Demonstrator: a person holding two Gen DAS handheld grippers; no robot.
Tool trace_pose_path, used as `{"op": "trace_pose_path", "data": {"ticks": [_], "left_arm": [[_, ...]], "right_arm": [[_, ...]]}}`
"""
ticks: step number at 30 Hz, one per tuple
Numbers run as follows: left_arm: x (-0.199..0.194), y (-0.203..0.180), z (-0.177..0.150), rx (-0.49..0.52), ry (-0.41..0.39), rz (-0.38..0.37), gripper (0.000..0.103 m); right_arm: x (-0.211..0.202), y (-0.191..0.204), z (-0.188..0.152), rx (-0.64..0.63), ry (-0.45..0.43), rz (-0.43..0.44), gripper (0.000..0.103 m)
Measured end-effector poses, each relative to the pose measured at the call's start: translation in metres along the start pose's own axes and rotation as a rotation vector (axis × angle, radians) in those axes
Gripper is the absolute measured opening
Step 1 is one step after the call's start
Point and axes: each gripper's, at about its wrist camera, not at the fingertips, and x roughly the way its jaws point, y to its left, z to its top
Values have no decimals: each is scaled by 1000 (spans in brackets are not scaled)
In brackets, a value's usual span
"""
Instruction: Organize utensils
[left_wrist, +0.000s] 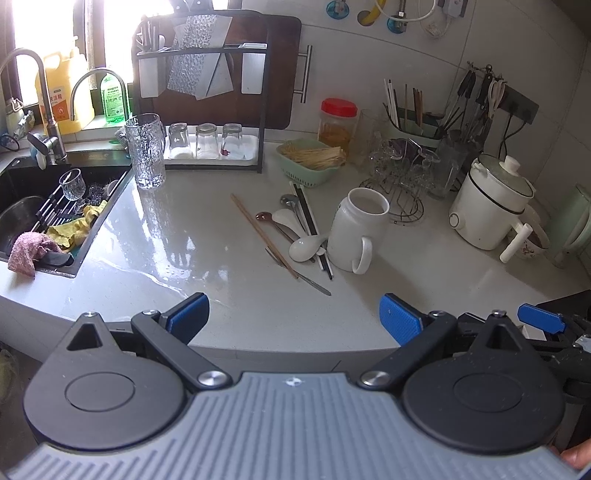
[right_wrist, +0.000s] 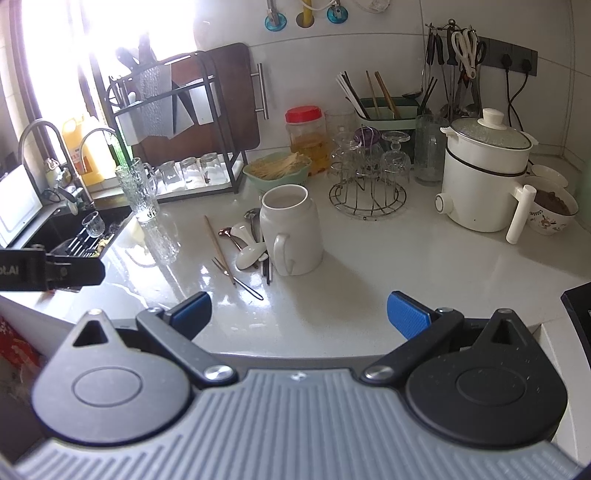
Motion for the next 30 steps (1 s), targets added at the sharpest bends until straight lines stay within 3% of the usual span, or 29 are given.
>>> {"op": "trace_pose_path", "data": {"ticks": [13, 30], "left_arm": [[12, 2, 6, 13, 17, -10, 100], [52, 5, 39, 41, 39, -36, 100]], "right_arm": [[8, -2, 0, 15, 13, 0, 103], [38, -2, 12, 42, 47, -22, 103]]}}
